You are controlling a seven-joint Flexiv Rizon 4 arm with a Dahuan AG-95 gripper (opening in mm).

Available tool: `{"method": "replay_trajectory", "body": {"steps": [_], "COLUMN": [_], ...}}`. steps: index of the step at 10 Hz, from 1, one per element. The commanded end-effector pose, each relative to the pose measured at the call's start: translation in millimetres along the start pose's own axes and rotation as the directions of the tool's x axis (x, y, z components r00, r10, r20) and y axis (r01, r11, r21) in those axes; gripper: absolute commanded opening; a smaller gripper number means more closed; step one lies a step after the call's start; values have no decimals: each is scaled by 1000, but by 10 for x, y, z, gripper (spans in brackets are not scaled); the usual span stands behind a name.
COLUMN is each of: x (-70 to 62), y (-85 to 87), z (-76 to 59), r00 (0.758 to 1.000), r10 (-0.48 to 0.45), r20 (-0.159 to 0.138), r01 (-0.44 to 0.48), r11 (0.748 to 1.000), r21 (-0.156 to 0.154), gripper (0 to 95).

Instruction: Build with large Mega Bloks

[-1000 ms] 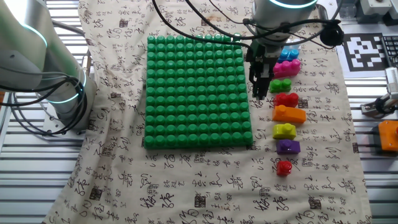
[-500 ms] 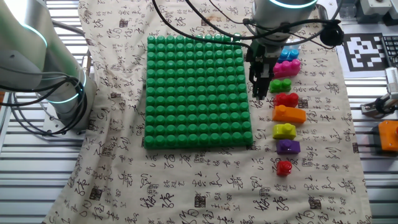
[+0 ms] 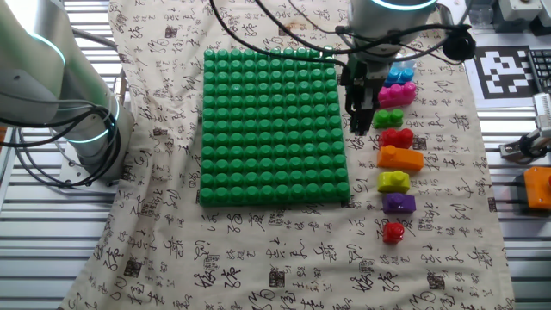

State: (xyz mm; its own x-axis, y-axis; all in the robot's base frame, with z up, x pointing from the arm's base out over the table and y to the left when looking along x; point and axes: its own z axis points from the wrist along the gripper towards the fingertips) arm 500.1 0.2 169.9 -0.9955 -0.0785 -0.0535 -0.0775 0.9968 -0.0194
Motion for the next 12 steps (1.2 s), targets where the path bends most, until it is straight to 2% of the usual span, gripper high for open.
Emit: {"method": "replay_trajectory", "body": {"steps": [1,9,12], "x": [1,1,1], "y": [-2,-2,-2], "z": [-1,-3,-3], "r00": [997,997,997], "r10": [-67,-62,-63], "r20": [44,42,37], "r01": [66,61,62], "r11": [998,998,998], "r21": [19,19,31], "gripper": [0,0,0]}}
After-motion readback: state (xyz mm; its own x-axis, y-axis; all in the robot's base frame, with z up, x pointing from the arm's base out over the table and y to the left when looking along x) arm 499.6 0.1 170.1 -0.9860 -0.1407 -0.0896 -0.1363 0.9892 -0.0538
